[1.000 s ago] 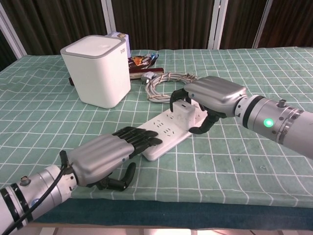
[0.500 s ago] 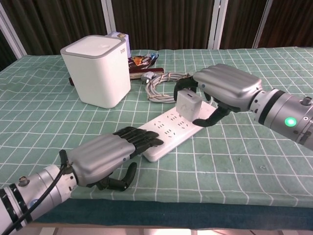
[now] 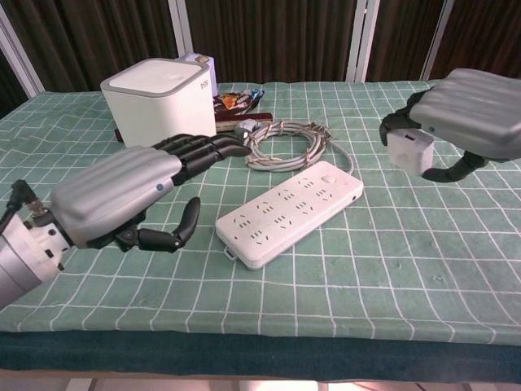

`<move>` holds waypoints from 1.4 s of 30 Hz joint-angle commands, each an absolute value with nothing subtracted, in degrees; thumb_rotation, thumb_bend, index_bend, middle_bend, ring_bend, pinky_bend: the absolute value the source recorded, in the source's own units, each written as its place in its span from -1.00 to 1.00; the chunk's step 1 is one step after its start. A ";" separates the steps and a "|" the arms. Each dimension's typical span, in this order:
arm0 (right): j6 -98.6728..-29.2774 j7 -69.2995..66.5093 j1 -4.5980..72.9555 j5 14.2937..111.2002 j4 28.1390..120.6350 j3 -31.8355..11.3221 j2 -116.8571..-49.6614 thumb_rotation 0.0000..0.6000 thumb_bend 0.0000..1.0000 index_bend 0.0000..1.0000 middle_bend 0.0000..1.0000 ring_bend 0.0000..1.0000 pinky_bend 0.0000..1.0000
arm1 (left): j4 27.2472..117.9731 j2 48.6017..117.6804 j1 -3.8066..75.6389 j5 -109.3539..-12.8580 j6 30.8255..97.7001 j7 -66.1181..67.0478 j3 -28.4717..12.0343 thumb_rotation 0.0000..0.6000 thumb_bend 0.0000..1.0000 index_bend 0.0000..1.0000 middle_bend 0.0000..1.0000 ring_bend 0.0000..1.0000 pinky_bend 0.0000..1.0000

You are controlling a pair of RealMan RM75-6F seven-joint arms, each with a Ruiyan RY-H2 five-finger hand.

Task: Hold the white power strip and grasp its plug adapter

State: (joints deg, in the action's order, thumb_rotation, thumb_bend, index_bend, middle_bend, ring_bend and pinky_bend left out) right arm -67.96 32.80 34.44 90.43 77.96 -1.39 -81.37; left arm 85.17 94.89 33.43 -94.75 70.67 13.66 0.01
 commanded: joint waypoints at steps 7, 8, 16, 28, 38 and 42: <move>-59.05 49.25 31.70 83.91 75.96 2.38 -80.41 1.00 -0.10 0.40 0.12 -0.15 0.22 | 84.06 92.49 31.75 -93.81 71.50 12.22 0.28 0.46 0.40 -1.00 -0.98 -1.00 -0.93; -58.23 49.79 31.76 83.49 75.91 2.54 -80.65 1.00 -0.10 0.27 0.03 -0.21 0.18 | 83.64 92.34 31.64 -93.53 71.40 12.02 0.22 0.45 0.36 -1.00 -0.98 -1.00 -0.93; -58.56 50.76 30.71 80.88 80.60 1.81 -78.81 1.00 -0.43 -0.79 -0.71 -0.82 -0.35 | 82.17 90.54 30.69 -92.63 71.94 9.25 -0.02 0.47 0.13 -1.00 -0.98 -1.00 -0.93; -84.87 29.55 15.06 86.72 100.90 2.81 -62.68 1.00 -0.71 -1.00 -1.00 -1.00 -0.80 | 91.76 73.17 21.48 -94.35 80.54 12.64 6.98 0.43 0.11 -1.00 -1.00 -1.00 -0.93; -94.92 12.42 4.49 85.32 90.09 3.13 -65.52 1.00 -0.71 -1.00 -1.00 -1.00 -0.94 | 82.34 70.15 11.19 -95.59 94.76 0.81 7.86 1.00 0.03 -1.00 -1.00 -1.00 -0.98; -94.55 11.17 4.04 85.72 89.25 2.44 -65.38 1.00 -0.71 -1.00 -1.00 -1.00 -0.94 | 80.44 70.45 10.09 -97.51 97.85 -2.06 6.89 1.00 0.01 -1.00 -1.00 -1.00 -0.98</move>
